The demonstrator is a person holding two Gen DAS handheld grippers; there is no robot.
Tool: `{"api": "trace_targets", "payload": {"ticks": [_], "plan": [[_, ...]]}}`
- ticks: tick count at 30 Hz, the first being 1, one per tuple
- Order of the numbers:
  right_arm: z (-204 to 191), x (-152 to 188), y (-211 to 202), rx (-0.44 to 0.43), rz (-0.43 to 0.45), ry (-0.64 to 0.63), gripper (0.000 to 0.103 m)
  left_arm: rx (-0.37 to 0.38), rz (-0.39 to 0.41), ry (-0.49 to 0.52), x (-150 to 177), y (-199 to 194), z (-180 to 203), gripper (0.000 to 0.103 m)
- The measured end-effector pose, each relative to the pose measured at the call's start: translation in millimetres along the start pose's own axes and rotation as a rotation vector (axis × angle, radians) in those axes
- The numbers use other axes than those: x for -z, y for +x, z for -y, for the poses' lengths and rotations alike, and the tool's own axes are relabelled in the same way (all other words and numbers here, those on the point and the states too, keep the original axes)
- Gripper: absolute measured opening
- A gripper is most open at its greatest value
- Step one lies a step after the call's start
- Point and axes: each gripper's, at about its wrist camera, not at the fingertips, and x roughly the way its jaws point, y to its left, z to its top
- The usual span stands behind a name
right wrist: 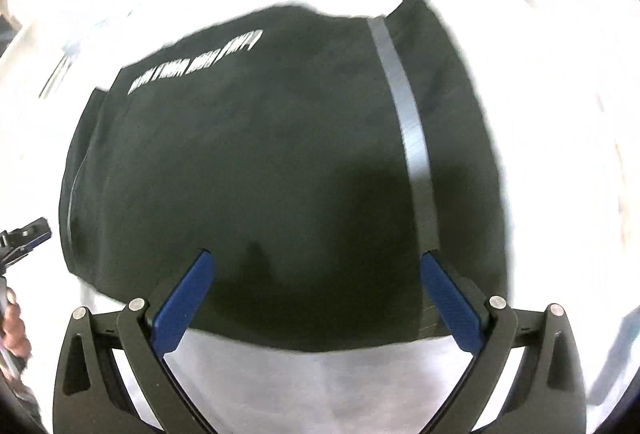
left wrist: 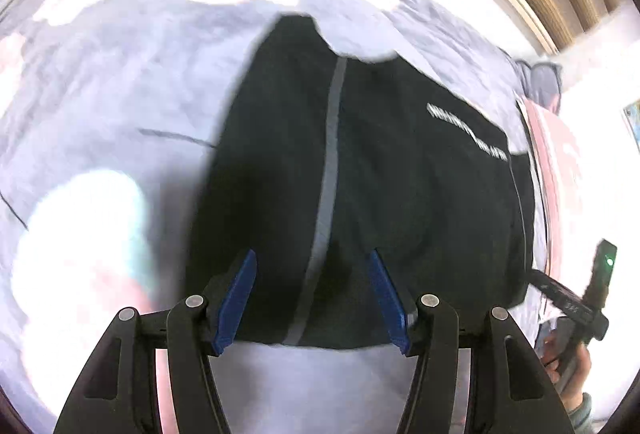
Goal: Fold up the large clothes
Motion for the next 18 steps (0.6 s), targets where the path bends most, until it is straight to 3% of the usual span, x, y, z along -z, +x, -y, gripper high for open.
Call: {"api": "trace_targets", "payload": {"ticks": [6, 8, 18], "plan": [[62.1, -58.4, -9.3, 0.029, 0.058, 0.063, 0.103, 0.036, 0.031, -0.031, -44.5, 18.2, -35.2, 0.06], [73.0, -79.1, 5.3, 0.01, 0.041, 0.085, 0.103, 0.094, 0.035, -0.05, -54.3, 27.6, -46.6, 0.06], [90.4, -107.4, 86.2, -0.132, -0.085, 0.11, 0.103, 0.332, -0.108, -0.14, -78.3, 100.0, -76.7, 0.06]]}}
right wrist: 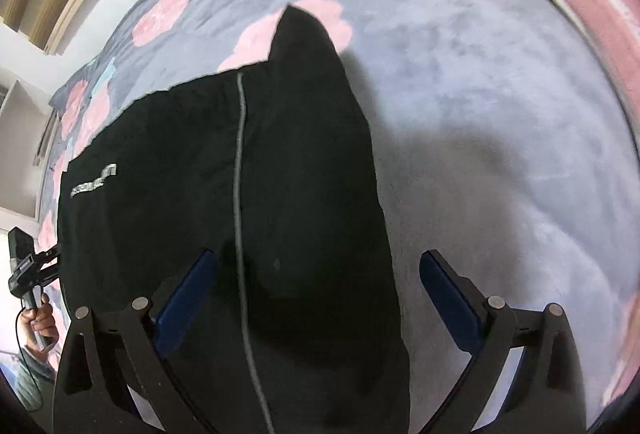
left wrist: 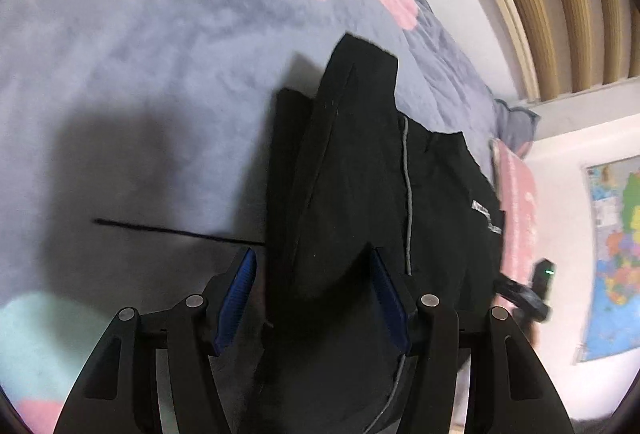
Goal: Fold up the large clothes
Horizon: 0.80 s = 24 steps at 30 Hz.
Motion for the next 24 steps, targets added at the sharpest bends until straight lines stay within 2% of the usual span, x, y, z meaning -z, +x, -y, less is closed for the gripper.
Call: {"api": "trace_targets", "payload": {"ticks": [2, 5, 9, 10, 12, 13, 14, 16, 17, 19, 21, 23, 24], "plan": [[1.0, -5.3, 18.3, -0.043, -0.039, 0.003, 0.1, 0.042, -0.033, -0.032, -2.4, 11.0, -6.0, 0.06], [0.2, -8.4, 46.5, -0.134, -0.101, 0.021, 0.098, 0.055, -0.05, -0.062, -6.3, 25.2, -12.5, 0.061], [0.8, -14.1, 66.4, -0.222, -0.122, 0.07, 0.097, 0.12, -0.06, -0.119, -11.1, 46.1, -17.9, 0.063], [-0.3, -15.5, 68.0, -0.24, -0.12, 0.076, 0.084, 0.129, -0.062, -0.115, -11.6, 48.3, -16.0, 0.063], [-8.3, -16.9, 62.0, -0.288, -0.105, 0.048, 0.068, 0.194, -0.073, -0.077, -9.5, 47.3, -6.3, 0.049], [-11.5, -15.0, 54.4, -0.28, -0.094, 0.018, 0.061, 0.212, -0.076, -0.046, -8.2, 43.7, -0.4, 0.048], [-14.0, -13.6, 48.9, -0.274, -0.09, -0.007, 0.06, 0.226, -0.08, -0.014, -6.8, 38.5, 5.3, 0.046], [-16.7, -11.9, 46.5, -0.271, -0.099, -0.036, 0.061, 0.233, -0.101, -0.007, -7.8, 38.6, 6.5, 0.046], [-16.8, -11.8, 49.0, -0.271, -0.116, -0.046, 0.064, 0.213, -0.12, -0.006, -9.4, 44.0, 5.9, 0.047], [-16.3, -17.0, 62.4, -0.268, -0.152, -0.034, 0.084, 0.178, -0.138, -0.02, -13.6, 58.1, 3.0, 0.055], [-12.3, -22.2, 77.2, -0.296, -0.185, 0.002, 0.091, 0.189, -0.161, -0.063, -13.6, 74.0, -2.2, 0.064], [-10.7, -24.6, 82.6, -0.325, -0.181, 0.034, 0.091, 0.196, -0.148, -0.089, -11.7, 81.6, -2.9, 0.064], [-11.2, -24.7, 80.9, -0.334, -0.173, 0.041, 0.082, 0.192, -0.131, -0.093, -9.6, 80.6, 0.1, 0.061]]}}
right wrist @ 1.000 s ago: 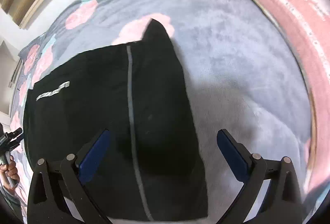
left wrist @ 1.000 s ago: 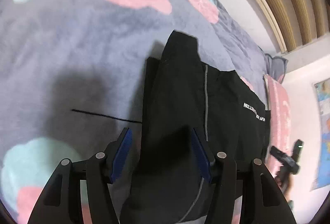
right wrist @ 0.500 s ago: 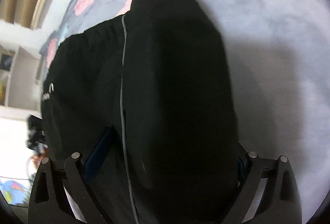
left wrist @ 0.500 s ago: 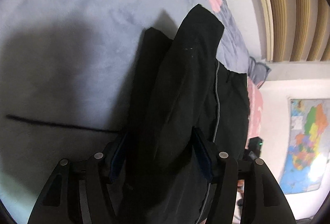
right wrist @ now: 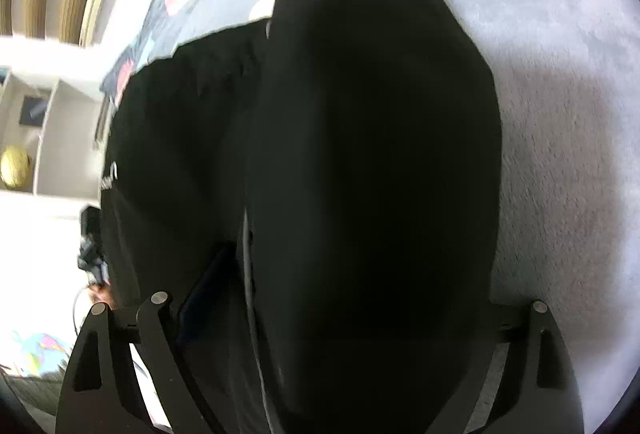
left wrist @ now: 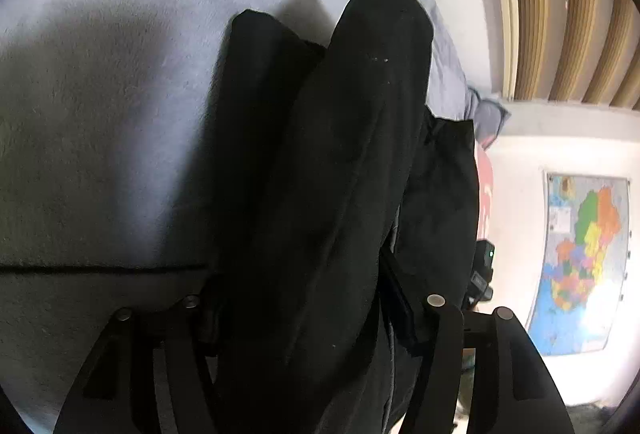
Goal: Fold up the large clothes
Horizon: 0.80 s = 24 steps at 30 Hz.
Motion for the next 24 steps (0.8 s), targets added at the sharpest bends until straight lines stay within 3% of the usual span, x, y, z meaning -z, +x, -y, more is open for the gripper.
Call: {"api": "trace_targets", "payload": {"ticks": [2, 4, 6, 11, 16, 20, 24], "plan": [[-10.3, 4.3, -7.6, -0.002, 0.024, -0.041, 0.065, -0.004, 0.027, 0.023, 8.0, -5.4, 10.2, 0.047], [-26.5, 10.1, -19.6, 0.023, 0.048, -0.101, 0.04, 0.02, 0.065, 0.049, 19.2, -17.8, 24.6, 0.037], [-45.6, 22.2, -38.5, 0.024, 0.086, -0.151, 0.036, 0.047, 0.109, 0.094, 37.2, -33.6, 46.6, 0.034], [-91.5, 58.8, -83.6, -0.056, 0.167, -0.235, 0.034, 0.08, 0.166, 0.217, 93.8, -62.6, 111.3, 0.034], [-133.9, 114.9, -118.8, -0.052, 0.204, -0.309, 0.034, 0.103, 0.207, 0.287, 159.1, -95.5, 149.6, 0.033], [-152.7, 157.6, -141.1, -0.053, 0.205, -0.328, 0.034, 0.101, 0.224, 0.305, 213.7, -123.3, 155.0, 0.034], [-162.5, 190.5, -141.6, -0.042, 0.146, -0.315, 0.034, 0.093, 0.209, 0.264, 251.5, -129.9, 144.1, 0.034]]}}
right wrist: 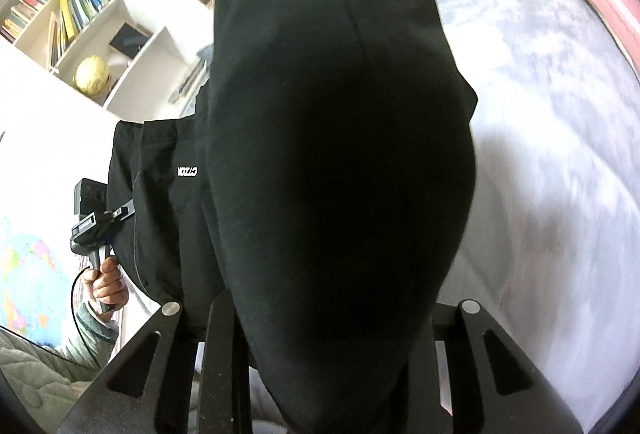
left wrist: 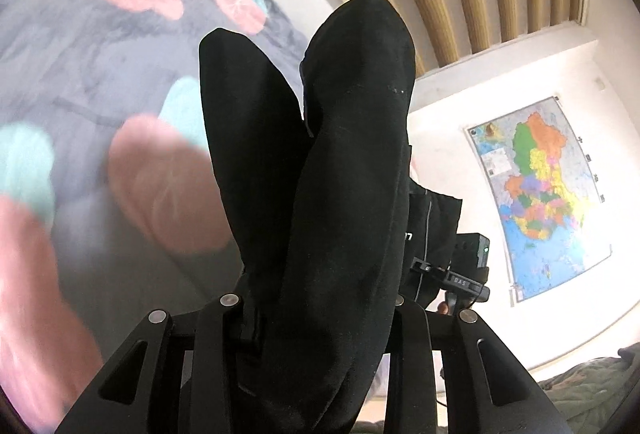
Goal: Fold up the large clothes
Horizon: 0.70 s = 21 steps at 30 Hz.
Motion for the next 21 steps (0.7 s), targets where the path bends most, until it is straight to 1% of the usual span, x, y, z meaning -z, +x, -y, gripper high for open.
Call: {"api": "trace_targets", "payload": {"ticks": [2, 3, 6, 7, 8, 9, 10, 11, 12, 14, 15, 16, 17, 18, 19, 20, 21], "plan": [[-0.9, 14.7, 4.7, 0.004, -0.055, 0.025, 0.034, -0.011, -0.015, -0.045, 19.2, -3.6, -10.4, 0.034], [0.0, 22.0, 10.3, 0.016, -0.091, 0.04, 0.034, -0.014, -0.021, -0.066, 22.6, -2.1, -17.8, 0.034], [2.1, 34.8, 31.0, 0.084, -0.164, 0.05, 0.034, -0.047, -0.068, -0.149, 37.3, 12.0, -41.5, 0.034], [7.7, 41.6, 42.6, 0.118, -0.2, 0.073, 0.034, -0.07, -0.087, -0.173, 39.8, 19.1, -49.2, 0.034], [9.3, 44.4, 49.6, 0.139, -0.217, 0.09, 0.034, -0.119, -0.108, -0.201, 45.1, 28.6, -62.0, 0.036], [17.0, 49.4, 59.6, 0.183, -0.234, 0.11, 0.035, -0.168, -0.105, -0.229, 50.4, 32.1, -74.0, 0.04], [21.5, 52.4, 61.0, 0.212, -0.232, 0.114, 0.037, -0.222, -0.079, -0.273, 53.7, 32.2, -91.2, 0.043], [30.0, 52.8, 64.7, 0.242, -0.224, 0.137, 0.038, -0.257, -0.054, -0.312, 55.3, 33.3, -109.1, 0.046], [41.1, 52.3, 67.0, 0.237, -0.215, 0.183, 0.04, -0.269, -0.038, -0.352, 58.8, 30.2, -123.1, 0.051], [59.6, 51.6, 69.4, 0.248, -0.195, 0.263, 0.05, -0.271, -0.004, -0.466, 63.6, 25.4, -157.8, 0.056], [67.9, 52.0, 70.8, 0.259, -0.19, 0.299, 0.059, -0.255, 0.005, -0.506, 66.0, 23.3, -169.8, 0.058], [80.2, 53.2, 73.0, 0.285, -0.193, 0.351, 0.064, -0.211, 0.01, -0.552, 68.3, 21.4, -181.8, 0.058], [85.7, 56.9, 72.8, 0.295, -0.198, 0.383, 0.065, -0.166, 0.007, -0.595, 70.1, 19.0, -190.1, 0.058], [94.0, 58.9, 71.6, 0.299, -0.198, 0.428, 0.065, -0.157, 0.005, -0.608, 71.5, 16.7, -190.7, 0.058], [97.5, 60.0, 69.1, 0.295, -0.192, 0.45, 0.065, -0.173, 0.005, -0.596, 69.6, 12.0, -187.6, 0.058], [98.7, 59.1, 64.9, 0.278, -0.177, 0.472, 0.065, -0.218, 0.005, -0.554, 65.9, 5.8, -179.5, 0.058], [94.2, 57.3, 59.0, 0.283, -0.161, 0.471, 0.065, -0.283, 0.005, -0.49, 60.5, -0.7, -166.7, 0.058]]}}
